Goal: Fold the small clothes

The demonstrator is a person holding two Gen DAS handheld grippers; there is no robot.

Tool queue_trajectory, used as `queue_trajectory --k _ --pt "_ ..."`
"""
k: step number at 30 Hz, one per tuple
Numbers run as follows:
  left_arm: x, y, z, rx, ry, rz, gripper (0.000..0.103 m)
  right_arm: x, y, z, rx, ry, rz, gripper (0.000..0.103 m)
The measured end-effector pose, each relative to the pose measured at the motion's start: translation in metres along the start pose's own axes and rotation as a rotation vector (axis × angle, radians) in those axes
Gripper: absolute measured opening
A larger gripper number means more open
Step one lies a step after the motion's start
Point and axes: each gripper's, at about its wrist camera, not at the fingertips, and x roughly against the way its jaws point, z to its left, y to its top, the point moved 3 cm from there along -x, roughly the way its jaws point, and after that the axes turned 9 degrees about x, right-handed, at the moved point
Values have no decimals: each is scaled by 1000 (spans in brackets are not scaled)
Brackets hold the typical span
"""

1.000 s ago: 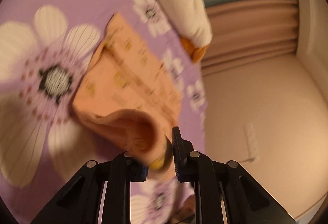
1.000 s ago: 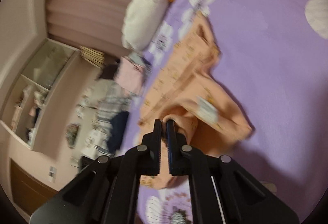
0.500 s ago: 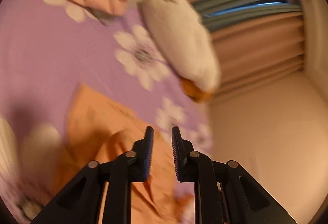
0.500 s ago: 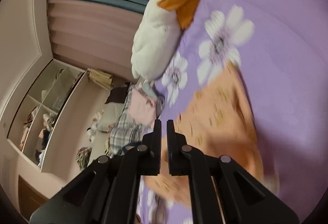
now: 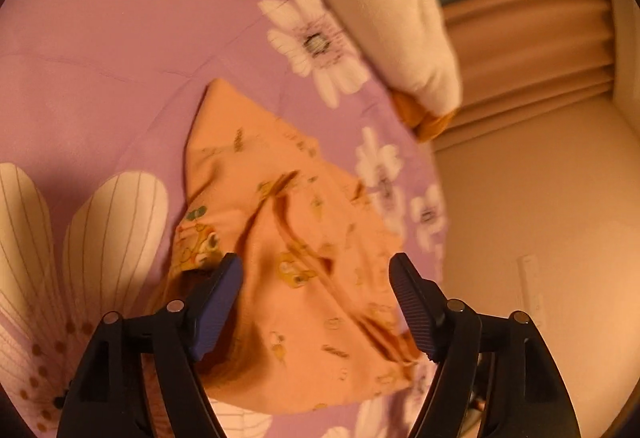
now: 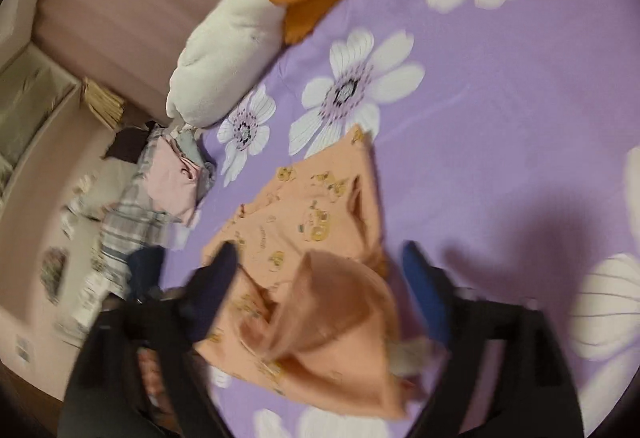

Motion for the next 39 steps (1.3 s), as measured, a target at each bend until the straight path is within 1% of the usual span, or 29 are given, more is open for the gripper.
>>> queue_trajectory --k 1,2,3,4,6,8,9,10,12,13,14,15,16,18,19,21,23,25,26,27,30,31,32,33,35,36,37,38,39 --pt "-7 0 2 4 31 25 74 1 -4 -4 -21 -7 5 96" --pt "-12 0 3 10 39 46 74 -1 -7 -10 -61 -4 18 96" --pt "-16 2 4 16 33 51 74 -6 -9 -17 -110 17 36 96" --pt "-18 4 3 23 23 55 74 -17 -12 -24 -161 62 61 95" --pt "-17 8 -1 5 36 59 74 -30 -14 -29 -186 97 89 95" --pt "-17 13 -8 -73 58 52 74 -35 -12 -28 -134 88 83 95" --pt "-17 15 -12 -121 70 54 74 -34 -11 -29 -67 52 85 95" --pt "-20 14 -15 -176 93 83 74 -32 -11 -30 -17 27 80 95" --pt "-35 12 -15 -219 111 164 74 -31 -8 -34 51 -10 75 90" --pt "-39 11 -14 -215 110 186 74 -33 -7 -36 59 3 85 88" --pt "-41 9 -13 -208 99 197 74 -35 -8 -38 58 35 98 83" --pt "-45 9 -12 -201 88 198 71 -37 -10 -37 67 108 123 76" --pt "-49 8 -11 -201 88 199 69 -40 -10 -35 88 148 131 74" --pt "-56 6 -7 -203 113 200 67 -41 -13 -31 159 146 130 69" --pt "-57 4 -7 -217 121 200 67 -43 -15 -28 220 110 131 68" --pt "-59 0 -12 -268 136 196 67 -50 -21 -25 286 88 160 68" --pt "-60 -7 -16 -326 152 193 64 -56 -24 -24 288 113 180 68" --pt "-59 -11 -18 -361 174 182 61 -59 -27 -22 296 168 176 59" --pt "-57 -11 -17 -357 160 185 61 -60 -29 -20 311 179 184 54" --pt "-54 -10 -15 -348 148 191 61 -60 -32 -20 330 181 201 56" --pt "-52 -6 -8 -293 89 229 61 -52 -37 -21 350 192 226 56" --pt "-51 -6 -7 -284 83 232 61 -48 -34 -21 361 184 196 54" --pt "-50 -6 -7 -282 80 227 58 -45 -33 -21 374 182 173 52" --pt "-50 -7 -7 -282 87 217 50 -42 -32 -21 384 186 159 43" --pt "-52 -10 -7 -304 138 193 39 -50 -31 -18 383 199 172 32" --pt "-55 -12 -7 -320 164 183 31 -56 -32 -17 383 196 186 31" --pt "-57 -13 -8 -334 186 169 28 -61 -35 -17 382 186 204 31" --pt "-57 -14 -8 -339 192 163 25 -65 -36 -18 382 176 219 28" --pt "-57 -15 -8 -339 187 164 19 -69 -39 -18 384 169 229 21"
